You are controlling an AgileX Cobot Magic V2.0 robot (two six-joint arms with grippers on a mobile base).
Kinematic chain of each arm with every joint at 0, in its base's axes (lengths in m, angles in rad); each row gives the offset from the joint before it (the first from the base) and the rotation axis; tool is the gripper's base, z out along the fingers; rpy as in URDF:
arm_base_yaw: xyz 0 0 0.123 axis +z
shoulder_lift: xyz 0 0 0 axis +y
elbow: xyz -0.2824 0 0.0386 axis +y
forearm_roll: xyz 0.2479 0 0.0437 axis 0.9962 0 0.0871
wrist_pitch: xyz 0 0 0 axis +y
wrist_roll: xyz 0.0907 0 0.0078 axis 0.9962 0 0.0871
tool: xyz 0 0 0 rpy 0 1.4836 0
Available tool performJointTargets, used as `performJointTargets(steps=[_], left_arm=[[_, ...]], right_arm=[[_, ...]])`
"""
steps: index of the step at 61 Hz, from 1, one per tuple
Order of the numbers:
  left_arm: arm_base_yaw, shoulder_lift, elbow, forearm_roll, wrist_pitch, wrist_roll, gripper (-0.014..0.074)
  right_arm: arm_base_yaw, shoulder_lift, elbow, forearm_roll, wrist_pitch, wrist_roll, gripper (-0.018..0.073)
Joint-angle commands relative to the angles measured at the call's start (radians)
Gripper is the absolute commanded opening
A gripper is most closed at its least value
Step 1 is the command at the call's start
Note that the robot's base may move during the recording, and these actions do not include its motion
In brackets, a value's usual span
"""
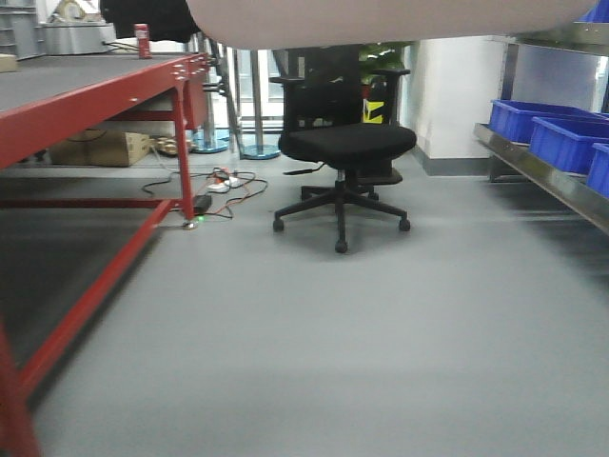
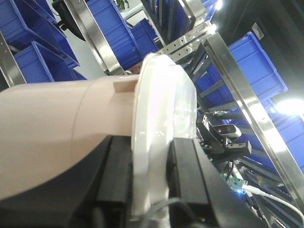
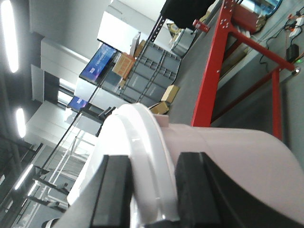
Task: Grab white bin and place on right shelf
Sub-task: 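Turn and drive the base to the steel shelving rack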
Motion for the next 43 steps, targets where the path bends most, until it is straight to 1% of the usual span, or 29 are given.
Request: performJointTargets(steps=[1,43], left_arm=[[-0.026,-0.055,-0.035,-0.062,0.104,0.030,-0.0126],[-0.026,-0.055,-0.035,-0.062,0.104,0.030,-0.0126]], right_arm=[[0.017,-0.041,-0.044,0.154,0.091,0.012,0.0059],[0.017,-0.041,-0.044,0.154,0.085,0.012,0.0059]])
